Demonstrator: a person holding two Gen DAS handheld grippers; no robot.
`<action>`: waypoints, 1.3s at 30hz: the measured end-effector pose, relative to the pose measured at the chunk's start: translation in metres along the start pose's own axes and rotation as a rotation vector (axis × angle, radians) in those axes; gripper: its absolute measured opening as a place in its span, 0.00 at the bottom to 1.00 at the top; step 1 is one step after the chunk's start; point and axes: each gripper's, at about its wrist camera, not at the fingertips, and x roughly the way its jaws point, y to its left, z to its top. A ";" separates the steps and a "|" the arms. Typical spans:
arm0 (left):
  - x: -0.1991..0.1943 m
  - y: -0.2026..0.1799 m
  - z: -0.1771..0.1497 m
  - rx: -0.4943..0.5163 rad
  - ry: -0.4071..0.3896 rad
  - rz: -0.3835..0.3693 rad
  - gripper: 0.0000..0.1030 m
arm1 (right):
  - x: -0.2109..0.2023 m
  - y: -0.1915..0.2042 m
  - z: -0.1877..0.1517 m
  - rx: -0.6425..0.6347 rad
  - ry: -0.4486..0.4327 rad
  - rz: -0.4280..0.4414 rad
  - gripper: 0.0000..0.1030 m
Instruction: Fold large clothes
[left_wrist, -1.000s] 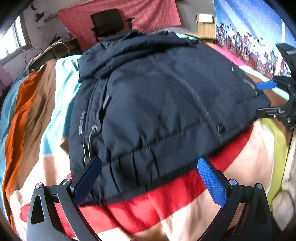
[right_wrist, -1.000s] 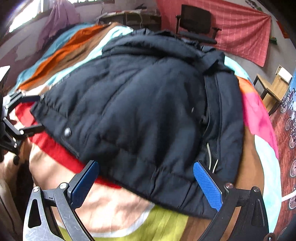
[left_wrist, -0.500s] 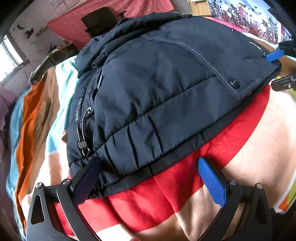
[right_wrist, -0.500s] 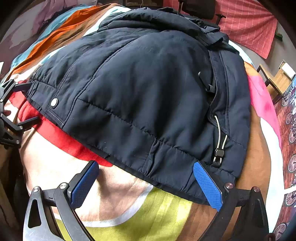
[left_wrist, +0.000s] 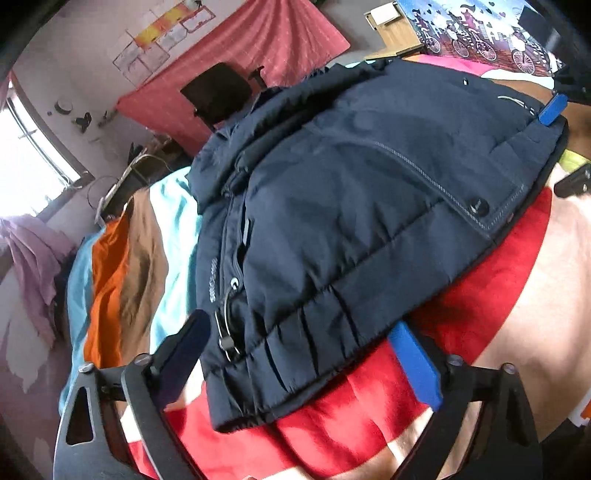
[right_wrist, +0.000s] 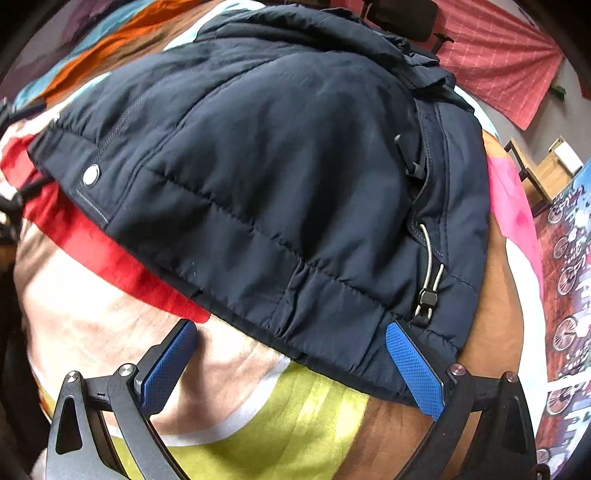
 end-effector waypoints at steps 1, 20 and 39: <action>-0.001 -0.001 0.001 -0.003 -0.002 -0.003 0.79 | 0.002 0.002 0.000 -0.012 0.005 -0.022 1.00; -0.019 0.033 0.022 -0.164 -0.005 -0.059 0.71 | 0.011 0.030 -0.002 -0.227 -0.118 -0.351 0.34; -0.004 -0.021 -0.017 0.059 0.109 -0.179 0.73 | -0.035 -0.004 0.021 0.030 -0.297 -0.150 0.16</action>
